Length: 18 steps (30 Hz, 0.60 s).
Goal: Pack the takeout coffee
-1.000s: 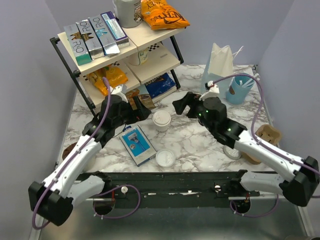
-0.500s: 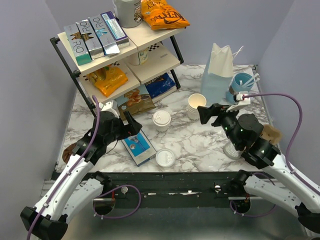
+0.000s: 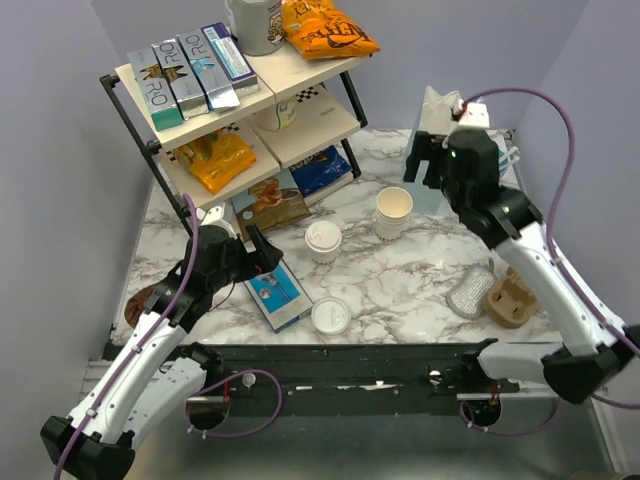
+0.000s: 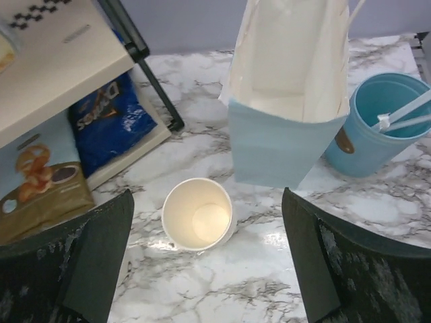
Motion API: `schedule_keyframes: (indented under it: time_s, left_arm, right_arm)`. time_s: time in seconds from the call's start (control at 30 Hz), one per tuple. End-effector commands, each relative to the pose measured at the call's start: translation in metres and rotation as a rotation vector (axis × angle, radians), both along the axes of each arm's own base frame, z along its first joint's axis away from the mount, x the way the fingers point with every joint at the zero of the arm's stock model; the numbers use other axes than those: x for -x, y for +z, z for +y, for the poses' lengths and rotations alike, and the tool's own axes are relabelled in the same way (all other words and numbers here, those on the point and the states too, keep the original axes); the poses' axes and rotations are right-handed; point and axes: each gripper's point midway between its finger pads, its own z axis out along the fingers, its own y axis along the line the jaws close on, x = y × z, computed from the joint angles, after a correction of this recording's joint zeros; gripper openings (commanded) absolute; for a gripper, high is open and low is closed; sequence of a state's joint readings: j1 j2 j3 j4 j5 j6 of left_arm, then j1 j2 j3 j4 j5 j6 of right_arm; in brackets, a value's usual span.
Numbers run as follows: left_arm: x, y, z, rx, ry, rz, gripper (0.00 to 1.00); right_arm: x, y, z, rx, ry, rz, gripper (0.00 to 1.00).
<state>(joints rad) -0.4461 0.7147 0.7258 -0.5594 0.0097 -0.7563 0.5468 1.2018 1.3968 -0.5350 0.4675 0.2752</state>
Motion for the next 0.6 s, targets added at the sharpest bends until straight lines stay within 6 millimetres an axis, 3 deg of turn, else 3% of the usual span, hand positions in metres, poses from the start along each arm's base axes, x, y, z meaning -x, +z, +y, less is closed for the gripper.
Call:
schedule_keyframes:
  time_s: [0.0, 0.03, 0.07, 0.1, 0.13, 0.2, 0.23, 0.27, 0.33, 0.43, 0.57]
  left_arm:
    - [0.005, -0.013, -0.013, 0.064, -0.055, 0.017, 0.99]
    - [0.005, -0.016, -0.014, 0.062, -0.061, 0.022, 0.99]
    - [0.005, -0.018, -0.014, 0.056, -0.06, 0.03, 0.99]
    - [0.005, -0.02, -0.013, 0.049, -0.059, 0.037, 0.99]
    - [0.004, -0.022, -0.013, 0.041, -0.058, 0.045, 0.99]
    - [0.002, -0.021, -0.013, 0.033, -0.057, 0.044, 0.99]
    - [0.002, -0.021, -0.013, 0.032, -0.059, 0.045, 0.99]
    - [0.001, -0.02, -0.013, 0.03, -0.055, 0.044, 0.99]
    - [0.0, -0.02, -0.01, 0.019, -0.044, 0.041, 0.99]
    - [0.0, -0.019, -0.008, 0.016, -0.033, 0.038, 0.99]
    - [0.0, -0.02, -0.007, 0.015, -0.029, 0.037, 0.99]
  right_arm:
    - [-0.04, -0.011, 0.001, 0.137, 0.006, 0.088, 0.97]
    - [-0.053, 0.006, -0.005, 0.125, -0.022, 0.064, 0.96]
    - [-0.061, 0.004, -0.005, 0.136, -0.028, 0.081, 0.96]
    - [-0.077, -0.014, 0.001, 0.16, -0.013, 0.128, 0.96]
    - [-0.088, 0.0, -0.003, 0.144, -0.023, 0.107, 0.95]
    - [-0.101, -0.011, -0.004, 0.16, -0.027, 0.149, 0.92]
    - [-0.113, -0.028, -0.006, 0.179, -0.04, 0.191, 0.92]
    - [-0.118, -0.027, -0.008, 0.183, -0.05, 0.203, 0.9]
    - [-0.13, -0.049, -0.013, 0.2, -0.079, 0.263, 0.87]
    - [-0.134, -0.061, -0.021, 0.218, -0.114, 0.299, 0.84]
    - [-0.145, -0.084, -0.02, 0.234, -0.113, 0.341, 0.72]
